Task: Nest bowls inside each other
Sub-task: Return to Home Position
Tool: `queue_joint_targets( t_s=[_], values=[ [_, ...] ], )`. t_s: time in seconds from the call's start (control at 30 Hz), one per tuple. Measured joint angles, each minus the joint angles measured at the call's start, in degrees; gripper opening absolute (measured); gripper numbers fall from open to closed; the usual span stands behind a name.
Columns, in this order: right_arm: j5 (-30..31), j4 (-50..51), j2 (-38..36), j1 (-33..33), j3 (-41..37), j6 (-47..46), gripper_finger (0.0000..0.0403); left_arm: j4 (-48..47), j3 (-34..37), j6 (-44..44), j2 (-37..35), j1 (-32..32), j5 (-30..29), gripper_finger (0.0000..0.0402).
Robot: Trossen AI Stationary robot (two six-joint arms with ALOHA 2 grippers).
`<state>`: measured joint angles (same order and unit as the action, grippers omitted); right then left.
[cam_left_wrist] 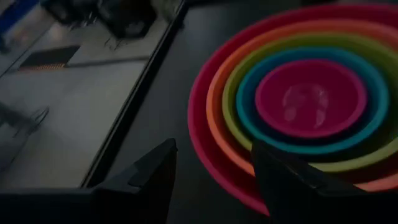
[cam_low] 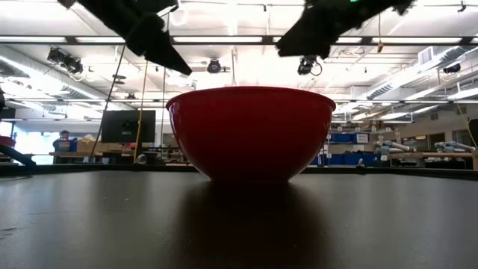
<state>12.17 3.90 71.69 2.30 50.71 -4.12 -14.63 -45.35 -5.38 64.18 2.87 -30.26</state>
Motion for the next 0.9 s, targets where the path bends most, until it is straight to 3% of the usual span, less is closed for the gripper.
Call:
queue_joint_targets(
  t_s=[0.23,0.33,0.6,0.7,0.8,0.9],
  values=[
    [-3.34,-25.63,-10.98,-0.85,-19.66,1.31,0.0164,9.21,6.38,-4.93,-10.41,-6.31,9.75,0.0213],
    [-5.43,-31.42,-16.31,1.08,-25.41,1.03,0.0164,11.29,9.24,-5.94,-16.49,-9.33,14.25,0.0213],
    [-15.85,-29.15,-31.70,5.64,-30.86,1.46,0.0164,17.96,19.77,-5.96,-30.67,-16.78,22.17,0.0213],
    [-19.92,-26.97,-34.84,6.08,-31.90,3.23,0.0163,19.24,24.21,-2.28,-33.98,-17.55,25.97,0.0213],
    [-19.43,-26.22,-36.87,6.09,-34.54,3.89,0.0159,19.97,29.08,-0.59,-36.27,-17.27,26.59,0.0213],
    [-15.12,-28.09,-38.36,6.10,-37.65,2.65,0.0154,25.54,32.32,-1.06,-37.57,-17.97,25.74,0.0213]
  ],
)
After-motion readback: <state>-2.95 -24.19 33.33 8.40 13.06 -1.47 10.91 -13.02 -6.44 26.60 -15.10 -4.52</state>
